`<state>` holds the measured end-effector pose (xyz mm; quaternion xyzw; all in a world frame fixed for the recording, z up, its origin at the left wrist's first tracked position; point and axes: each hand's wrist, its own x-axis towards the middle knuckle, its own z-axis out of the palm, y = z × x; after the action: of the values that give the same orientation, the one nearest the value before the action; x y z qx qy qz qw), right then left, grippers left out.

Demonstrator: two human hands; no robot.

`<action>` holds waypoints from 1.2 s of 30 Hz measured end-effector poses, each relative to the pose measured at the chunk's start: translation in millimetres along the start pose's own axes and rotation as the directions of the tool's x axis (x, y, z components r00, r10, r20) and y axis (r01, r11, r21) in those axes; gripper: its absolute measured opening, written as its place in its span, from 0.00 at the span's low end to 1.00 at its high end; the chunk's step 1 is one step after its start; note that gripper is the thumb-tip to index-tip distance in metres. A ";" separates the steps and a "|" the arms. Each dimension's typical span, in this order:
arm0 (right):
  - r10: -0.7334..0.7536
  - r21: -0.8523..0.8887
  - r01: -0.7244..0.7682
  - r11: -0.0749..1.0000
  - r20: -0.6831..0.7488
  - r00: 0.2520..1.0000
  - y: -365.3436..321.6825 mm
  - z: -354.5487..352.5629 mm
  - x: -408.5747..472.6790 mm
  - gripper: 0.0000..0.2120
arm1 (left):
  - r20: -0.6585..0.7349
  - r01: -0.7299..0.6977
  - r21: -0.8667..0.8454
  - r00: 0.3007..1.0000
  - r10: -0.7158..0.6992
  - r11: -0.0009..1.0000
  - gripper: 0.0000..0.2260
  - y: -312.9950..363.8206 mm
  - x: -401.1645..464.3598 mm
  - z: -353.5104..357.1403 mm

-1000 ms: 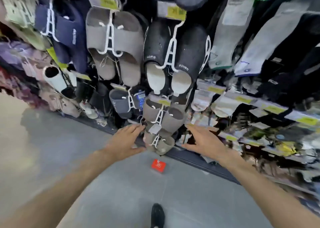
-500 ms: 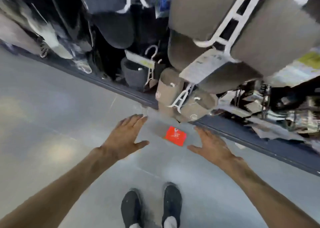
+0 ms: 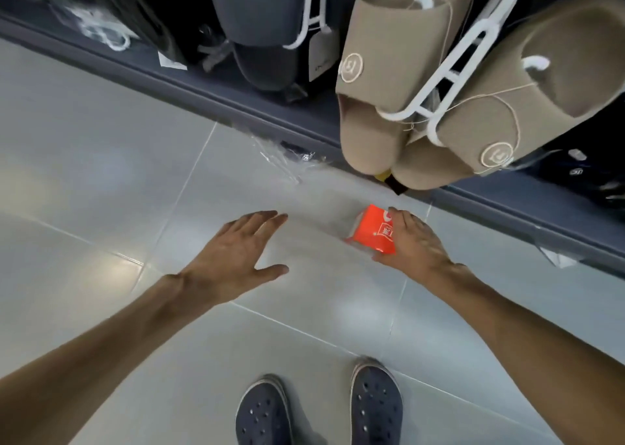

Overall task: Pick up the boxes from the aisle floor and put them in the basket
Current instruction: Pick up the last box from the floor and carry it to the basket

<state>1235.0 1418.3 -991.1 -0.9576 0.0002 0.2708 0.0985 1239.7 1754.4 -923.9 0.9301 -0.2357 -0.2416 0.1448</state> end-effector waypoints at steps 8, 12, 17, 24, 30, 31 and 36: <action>0.085 0.109 -0.077 0.991 -0.072 0.994 -2.2 -45.2 -50.7 0.42 | 0.039 -0.042 0.031 0.998 0.041 0.999 0.37 30.2 -10.7 -49.9; 0.092 0.121 -0.086 0.989 -0.046 0.995 -6.5 -129.2 -120.1 0.43 | 0.054 -0.106 0.064 0.993 0.103 0.992 0.37 79.2 -25.0 -119.7; 0.112 0.100 -0.105 0.989 -0.068 0.991 -9.5 -250.7 -217.6 0.43 | 0.024 -0.177 0.076 0.984 0.176 0.981 0.38 150.6 -64.4 -216.0; 0.204 0.149 -0.181 0.972 -0.159 0.966 -15.4 -438.6 -378.9 0.50 | -0.004 -0.370 0.092 0.928 0.372 0.925 0.37 273.5 -128.3 -376.8; 0.227 0.128 -0.193 0.973 -0.371 0.900 -10.2 -575.7 -547.1 0.46 | -0.037 -0.575 0.178 0.807 0.589 0.799 0.37 417.0 -171.1 -513.0; 0.244 0.131 -0.208 0.969 -0.413 0.877 -6.5 -593.7 -573.7 0.46 | -0.042 -0.606 0.185 0.781 0.623 0.773 0.37 444.4 -174.8 -532.3; 0.414 0.261 -0.323 0.910 -0.516 0.750 23.5 -663.1 -710.9 0.48 | 0.022 -0.797 0.235 0.576 0.817 0.556 0.38 597.4 -185.6 -597.1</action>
<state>971.0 1232.5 -73.8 -0.9644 0.2393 -0.0092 0.1126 1185.3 1435.6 -121.9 0.7381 -0.6538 -0.0789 0.1464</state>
